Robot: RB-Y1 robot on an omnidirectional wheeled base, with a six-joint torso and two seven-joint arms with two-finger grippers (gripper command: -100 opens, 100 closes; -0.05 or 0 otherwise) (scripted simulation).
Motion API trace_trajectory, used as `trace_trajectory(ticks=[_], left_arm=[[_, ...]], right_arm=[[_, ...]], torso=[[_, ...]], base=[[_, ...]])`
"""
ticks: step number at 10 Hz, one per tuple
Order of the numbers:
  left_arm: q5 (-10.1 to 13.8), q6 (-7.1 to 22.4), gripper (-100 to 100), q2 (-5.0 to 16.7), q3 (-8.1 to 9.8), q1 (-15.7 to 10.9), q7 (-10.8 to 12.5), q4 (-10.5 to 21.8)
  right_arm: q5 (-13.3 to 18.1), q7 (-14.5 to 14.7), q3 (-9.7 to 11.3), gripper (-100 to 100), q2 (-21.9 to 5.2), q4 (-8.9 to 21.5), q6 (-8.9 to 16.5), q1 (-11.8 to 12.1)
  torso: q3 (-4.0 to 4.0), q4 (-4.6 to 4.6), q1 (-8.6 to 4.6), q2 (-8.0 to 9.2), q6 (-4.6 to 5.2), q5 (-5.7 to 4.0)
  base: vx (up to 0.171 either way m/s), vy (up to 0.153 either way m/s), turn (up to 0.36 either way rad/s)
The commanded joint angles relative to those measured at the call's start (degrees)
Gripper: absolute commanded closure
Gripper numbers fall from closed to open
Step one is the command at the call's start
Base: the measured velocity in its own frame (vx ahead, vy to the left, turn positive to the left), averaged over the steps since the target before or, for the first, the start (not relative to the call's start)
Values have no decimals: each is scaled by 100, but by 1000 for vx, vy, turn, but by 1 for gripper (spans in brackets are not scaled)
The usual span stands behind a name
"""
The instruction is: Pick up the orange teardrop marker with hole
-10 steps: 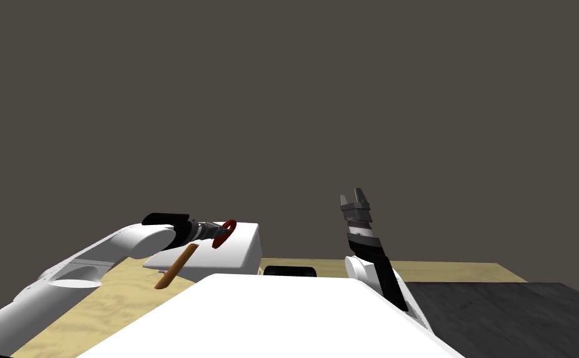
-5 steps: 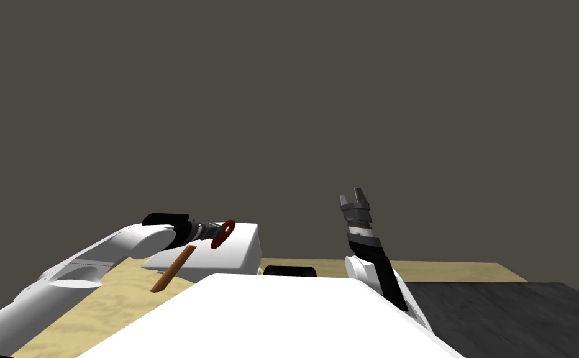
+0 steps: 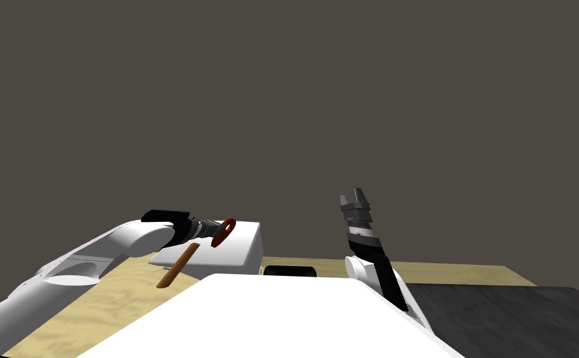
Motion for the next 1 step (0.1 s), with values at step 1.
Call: trace_trajectory(ticks=[1], left_arm=[[0,0,0,0,0,0,0,0]], right_arm=[[0,0,0,0,0,0,0,0]], torso=[[0,0,0,0,0,0]], base=[[0,0,0]])
